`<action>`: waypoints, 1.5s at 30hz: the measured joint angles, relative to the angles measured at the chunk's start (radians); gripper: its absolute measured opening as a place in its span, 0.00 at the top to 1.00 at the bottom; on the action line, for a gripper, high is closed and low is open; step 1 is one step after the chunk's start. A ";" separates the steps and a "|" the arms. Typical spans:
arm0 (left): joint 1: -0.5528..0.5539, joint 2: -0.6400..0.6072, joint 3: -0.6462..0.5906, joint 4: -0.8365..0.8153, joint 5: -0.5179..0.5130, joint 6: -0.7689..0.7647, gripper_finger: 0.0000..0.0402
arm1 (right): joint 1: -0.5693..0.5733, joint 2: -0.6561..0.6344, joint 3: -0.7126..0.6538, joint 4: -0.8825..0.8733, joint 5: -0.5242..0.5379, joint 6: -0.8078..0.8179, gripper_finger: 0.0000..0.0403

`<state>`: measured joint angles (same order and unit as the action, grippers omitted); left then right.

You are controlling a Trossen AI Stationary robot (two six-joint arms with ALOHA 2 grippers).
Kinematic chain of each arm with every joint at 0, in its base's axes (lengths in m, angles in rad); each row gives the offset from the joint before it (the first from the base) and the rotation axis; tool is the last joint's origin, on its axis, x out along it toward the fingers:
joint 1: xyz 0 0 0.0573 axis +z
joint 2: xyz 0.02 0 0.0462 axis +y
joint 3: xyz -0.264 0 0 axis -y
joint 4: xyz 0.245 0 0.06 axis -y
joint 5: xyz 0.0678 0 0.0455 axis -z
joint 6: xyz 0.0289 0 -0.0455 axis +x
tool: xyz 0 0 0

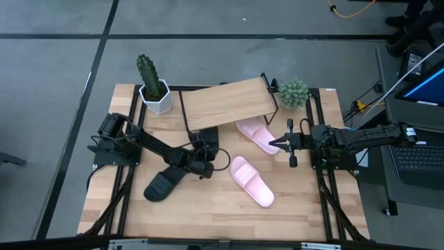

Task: Pick and place slides into the shelf
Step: Put the top black slide on the shelf

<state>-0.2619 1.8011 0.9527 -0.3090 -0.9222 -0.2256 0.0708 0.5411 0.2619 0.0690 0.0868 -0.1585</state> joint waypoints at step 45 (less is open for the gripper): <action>0.059 0.047 0.000 -0.012 -0.030 -0.014 0.75 | 0.000 0.000 0.000 0.000 0.000 -0.001 0.95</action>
<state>-0.2031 1.8484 0.9527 -0.3214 -0.9518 -0.2395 0.0704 0.5412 0.2619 0.0692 0.0868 -0.1593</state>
